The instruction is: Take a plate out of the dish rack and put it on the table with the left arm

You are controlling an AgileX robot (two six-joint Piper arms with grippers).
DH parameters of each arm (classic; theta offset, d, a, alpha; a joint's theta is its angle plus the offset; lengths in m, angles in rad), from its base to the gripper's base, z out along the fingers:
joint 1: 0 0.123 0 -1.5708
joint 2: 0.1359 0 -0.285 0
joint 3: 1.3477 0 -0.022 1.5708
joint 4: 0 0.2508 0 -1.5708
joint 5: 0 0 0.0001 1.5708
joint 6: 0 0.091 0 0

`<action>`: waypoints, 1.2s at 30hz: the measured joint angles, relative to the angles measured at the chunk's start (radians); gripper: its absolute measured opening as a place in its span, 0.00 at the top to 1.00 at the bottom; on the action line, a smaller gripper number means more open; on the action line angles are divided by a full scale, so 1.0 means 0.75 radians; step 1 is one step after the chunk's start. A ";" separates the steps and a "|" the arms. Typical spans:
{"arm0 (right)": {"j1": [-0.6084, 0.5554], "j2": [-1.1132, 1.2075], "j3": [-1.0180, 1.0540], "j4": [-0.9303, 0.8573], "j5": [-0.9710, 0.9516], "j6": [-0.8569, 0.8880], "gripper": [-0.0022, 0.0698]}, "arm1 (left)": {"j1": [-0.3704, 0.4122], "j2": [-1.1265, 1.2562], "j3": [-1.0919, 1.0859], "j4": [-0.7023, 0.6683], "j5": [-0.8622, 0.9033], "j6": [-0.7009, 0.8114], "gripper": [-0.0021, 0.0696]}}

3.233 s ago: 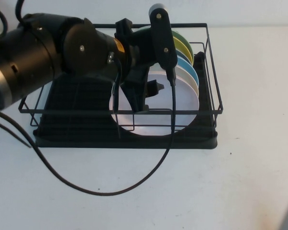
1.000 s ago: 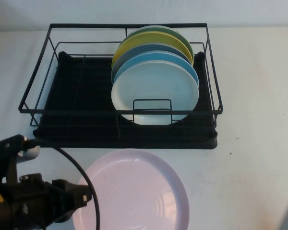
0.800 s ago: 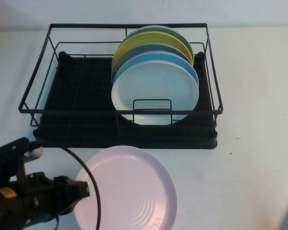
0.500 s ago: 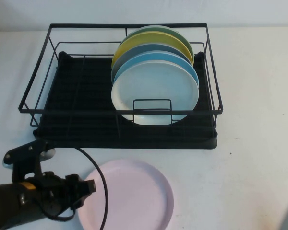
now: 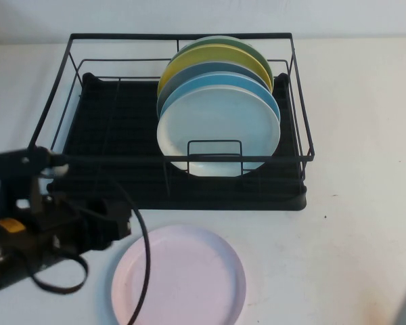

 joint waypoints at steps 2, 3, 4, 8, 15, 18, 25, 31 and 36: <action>0.000 0.000 0.000 0.000 0.000 0.000 1.00 | 0.000 -0.117 -0.012 0.025 0.023 0.047 0.75; 0.000 0.000 0.000 0.000 0.000 0.000 1.00 | 0.000 -0.165 -0.014 0.040 0.037 0.068 0.81; 0.000 0.000 0.000 0.000 0.000 0.000 1.00 | 0.000 -0.225 -0.014 0.051 0.059 0.090 0.87; 0.000 0.000 0.000 0.000 0.000 0.000 1.00 | 0.000 -0.413 -0.014 0.090 0.192 0.122 0.96; 0.000 0.000 0.000 0.000 0.000 0.000 1.00 | 0.000 -0.557 -0.014 0.133 0.492 0.124 0.97; 0.000 0.000 0.000 0.000 0.000 0.000 1.00 | 0.000 -0.576 -0.014 0.243 0.527 0.124 0.97; 0.000 0.000 0.000 0.000 0.000 0.000 1.00 | 0.000 -0.623 0.020 0.537 0.445 0.028 0.97; 0.000 0.000 0.000 0.000 0.000 0.000 1.00 | 0.025 -0.737 0.335 0.809 -0.123 -0.228 0.97; 0.000 0.000 0.000 0.000 0.000 0.000 1.00 | 0.136 -0.940 0.650 0.842 -0.423 -0.385 0.97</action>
